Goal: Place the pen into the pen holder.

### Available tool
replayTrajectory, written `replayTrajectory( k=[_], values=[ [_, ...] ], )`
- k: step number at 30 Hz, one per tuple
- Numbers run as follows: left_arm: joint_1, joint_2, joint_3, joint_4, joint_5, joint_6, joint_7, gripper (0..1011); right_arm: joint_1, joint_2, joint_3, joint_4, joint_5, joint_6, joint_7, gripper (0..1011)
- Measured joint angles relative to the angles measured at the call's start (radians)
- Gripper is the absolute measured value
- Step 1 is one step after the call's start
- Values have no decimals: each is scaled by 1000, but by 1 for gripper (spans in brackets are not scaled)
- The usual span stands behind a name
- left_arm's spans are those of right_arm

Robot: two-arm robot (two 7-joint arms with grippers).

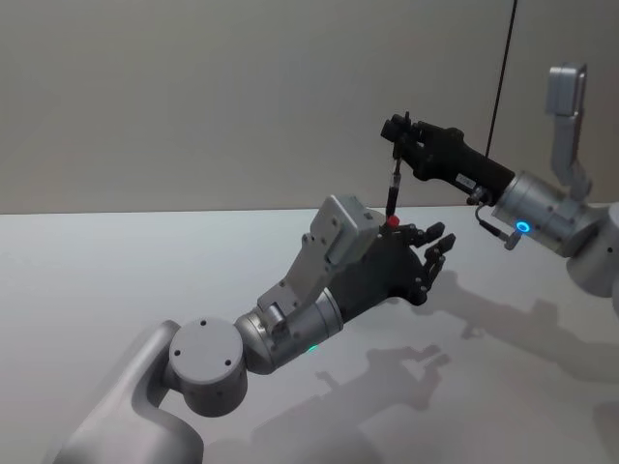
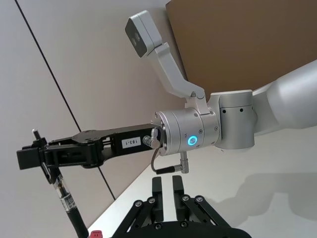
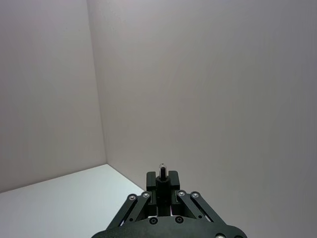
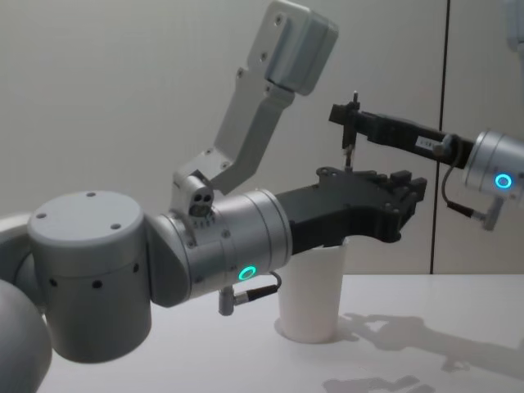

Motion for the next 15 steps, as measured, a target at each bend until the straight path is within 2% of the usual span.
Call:
replayTrajectory(
  k=[15],
  values=[
    [0, 0, 0, 0, 0, 0, 0, 131, 40, -26, -3, 100, -13, -28, 15, 133]
  ],
)
